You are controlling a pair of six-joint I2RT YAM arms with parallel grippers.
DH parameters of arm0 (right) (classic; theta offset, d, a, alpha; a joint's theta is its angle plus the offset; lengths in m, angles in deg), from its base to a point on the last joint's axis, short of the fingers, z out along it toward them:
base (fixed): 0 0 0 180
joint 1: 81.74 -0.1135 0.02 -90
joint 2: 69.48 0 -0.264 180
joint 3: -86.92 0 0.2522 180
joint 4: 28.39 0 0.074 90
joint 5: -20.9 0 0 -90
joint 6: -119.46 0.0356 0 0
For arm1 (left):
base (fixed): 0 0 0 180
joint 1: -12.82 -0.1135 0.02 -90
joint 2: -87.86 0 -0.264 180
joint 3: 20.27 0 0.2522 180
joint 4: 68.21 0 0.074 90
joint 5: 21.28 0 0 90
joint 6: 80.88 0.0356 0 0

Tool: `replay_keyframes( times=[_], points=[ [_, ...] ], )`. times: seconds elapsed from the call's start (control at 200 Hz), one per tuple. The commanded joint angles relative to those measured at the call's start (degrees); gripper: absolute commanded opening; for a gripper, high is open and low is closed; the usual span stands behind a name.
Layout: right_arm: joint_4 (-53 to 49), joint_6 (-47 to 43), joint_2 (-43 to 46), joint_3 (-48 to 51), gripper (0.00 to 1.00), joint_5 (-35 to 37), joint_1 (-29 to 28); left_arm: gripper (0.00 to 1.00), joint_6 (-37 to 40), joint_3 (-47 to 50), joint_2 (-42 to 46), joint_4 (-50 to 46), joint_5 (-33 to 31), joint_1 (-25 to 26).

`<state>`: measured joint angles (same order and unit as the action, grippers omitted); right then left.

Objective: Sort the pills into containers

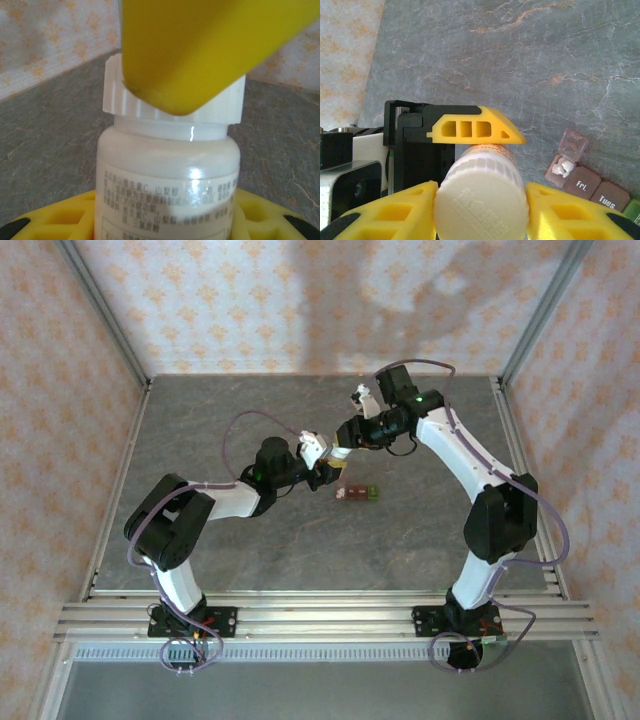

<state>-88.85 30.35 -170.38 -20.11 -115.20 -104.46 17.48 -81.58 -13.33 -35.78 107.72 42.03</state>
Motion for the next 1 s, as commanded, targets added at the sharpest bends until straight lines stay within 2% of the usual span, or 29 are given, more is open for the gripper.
replay_keyframes(
  times=[0.0, 0.105, 0.24, 0.385, 0.581, 0.781, 0.906, 0.991],
  points=[
    [1.8, 3.37, -0.36, 2.81, 0.4, 0.84, -0.39, 0.0, -0.91, -1.74, 2.16, 2.73, 0.95, -0.29],
    [4.91, 11.87, -0.09, 5.22, 0.38, 5.14, -1.14, 0.0, -0.98, -1.52, 2.3, 3.31, -1.22, -0.25],
    [9.63, 25.74, 0.33, 9.46, 0.38, 12.28, -2.46, 0.0, 0.09, 0.03, 2.66, 6.11, -7.29, -0.07],
    [18.56, 36.21, 1.62, 13.75, 0.39, 12.41, -3.01, 0.0, 1.03, 1.54, 2.73, 8.51, -10.19, 0.15],
    [17.3, 37.08, 1.76, 10.66, 0.44, 12.41, -3.24, 0.0, 0.94, 1.5, 1.89, 8.87, -9.73, 0.17],
    [15.21, 35.68, 4.98, 8.95, 0.7, 14.14, -2.15, 0.0, 0.18, 1.24, 1.74, 9.0, -8.87, 0.14],
    [15.51, 35.04, 9.0, 10.85, 0.79, 13.85, -0.85, 0.0, 0.38, 1.22, 2.06, 8.07, -8.02, 0.15],
    [15.03, 33.77, 11.04, 12.0, 0.81, 12.73, 0.51, 0.0, 0.34, 1.24, 2.29, 7.95, -7.55, 0.14]
  ],
)
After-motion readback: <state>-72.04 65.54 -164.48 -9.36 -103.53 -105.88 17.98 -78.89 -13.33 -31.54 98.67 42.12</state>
